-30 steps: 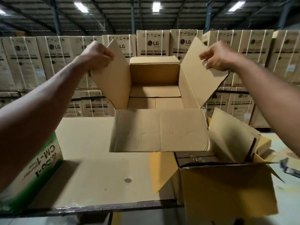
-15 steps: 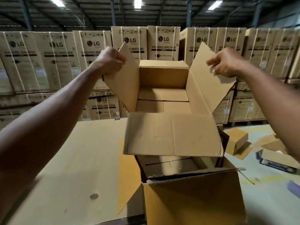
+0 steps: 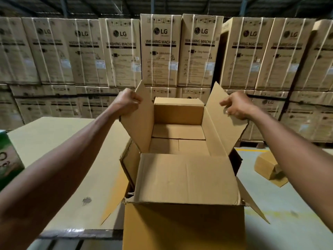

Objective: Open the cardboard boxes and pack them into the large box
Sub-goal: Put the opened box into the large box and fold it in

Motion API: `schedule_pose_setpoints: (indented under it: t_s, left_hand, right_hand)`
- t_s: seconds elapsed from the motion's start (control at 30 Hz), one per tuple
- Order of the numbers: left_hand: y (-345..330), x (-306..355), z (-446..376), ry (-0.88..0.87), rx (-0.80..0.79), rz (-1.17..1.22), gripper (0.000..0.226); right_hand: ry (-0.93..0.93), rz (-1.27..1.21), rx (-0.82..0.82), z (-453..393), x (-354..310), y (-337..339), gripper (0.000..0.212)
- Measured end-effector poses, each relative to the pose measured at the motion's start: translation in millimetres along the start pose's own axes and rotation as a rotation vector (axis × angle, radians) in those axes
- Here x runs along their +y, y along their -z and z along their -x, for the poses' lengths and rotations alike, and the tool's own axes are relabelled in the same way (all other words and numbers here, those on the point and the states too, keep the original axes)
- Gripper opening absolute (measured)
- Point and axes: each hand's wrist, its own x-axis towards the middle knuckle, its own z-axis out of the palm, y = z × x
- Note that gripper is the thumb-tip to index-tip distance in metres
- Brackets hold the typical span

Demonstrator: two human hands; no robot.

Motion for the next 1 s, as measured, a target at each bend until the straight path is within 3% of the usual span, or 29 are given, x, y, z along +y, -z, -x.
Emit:
schedule_pose_setpoints:
  t_s: [0.37, 1.0]
  left_hand:
    - [-96, -44, -4, 0.054, -0.123, 0.05, 0.042]
    - [-190, -109, 14, 0.155, -0.308, -0.053, 0.056]
  right_hand:
    - [-0.051, -0.006, -0.046, -13, 59, -80, 0.049]
    - [-0.165, 0.057, -0.158, -2, 97, -200, 0.05]
